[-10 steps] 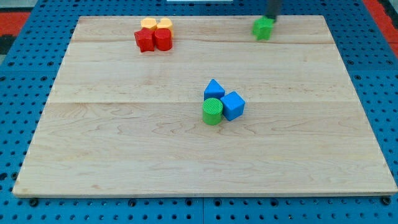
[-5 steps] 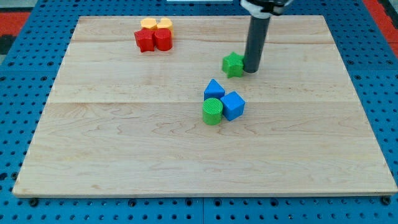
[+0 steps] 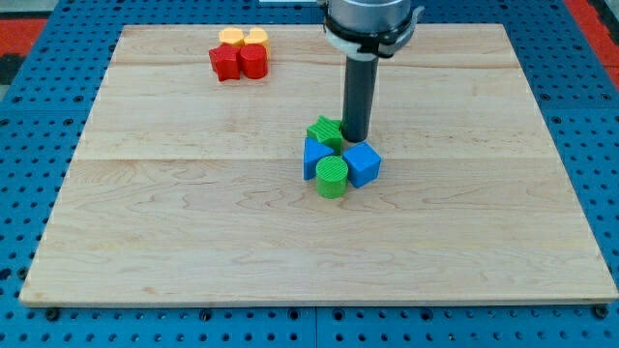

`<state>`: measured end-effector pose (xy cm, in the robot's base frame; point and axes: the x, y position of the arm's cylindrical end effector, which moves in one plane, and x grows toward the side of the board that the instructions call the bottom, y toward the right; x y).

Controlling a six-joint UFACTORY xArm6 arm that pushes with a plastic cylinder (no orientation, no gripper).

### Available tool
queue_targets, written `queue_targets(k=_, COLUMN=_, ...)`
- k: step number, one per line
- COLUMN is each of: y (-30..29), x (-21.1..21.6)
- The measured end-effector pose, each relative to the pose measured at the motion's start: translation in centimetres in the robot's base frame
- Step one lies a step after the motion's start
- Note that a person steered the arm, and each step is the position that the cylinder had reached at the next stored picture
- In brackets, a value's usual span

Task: Slide the green star above the green circle

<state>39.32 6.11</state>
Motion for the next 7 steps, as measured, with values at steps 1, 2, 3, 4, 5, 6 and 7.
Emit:
queue_targets(k=1, y=-3.5, x=-2.5)
queue_targets(k=2, y=-5.8, x=1.2)
queue_targets(k=3, y=-5.8, x=2.5)
queue_targets(k=4, y=-3.1, x=0.2)
queue_targets(k=5, y=-4.0, x=-0.7)
queue_targets(k=6, y=-5.9, x=-3.5)
queue_targets(k=7, y=-5.6, x=-3.4)
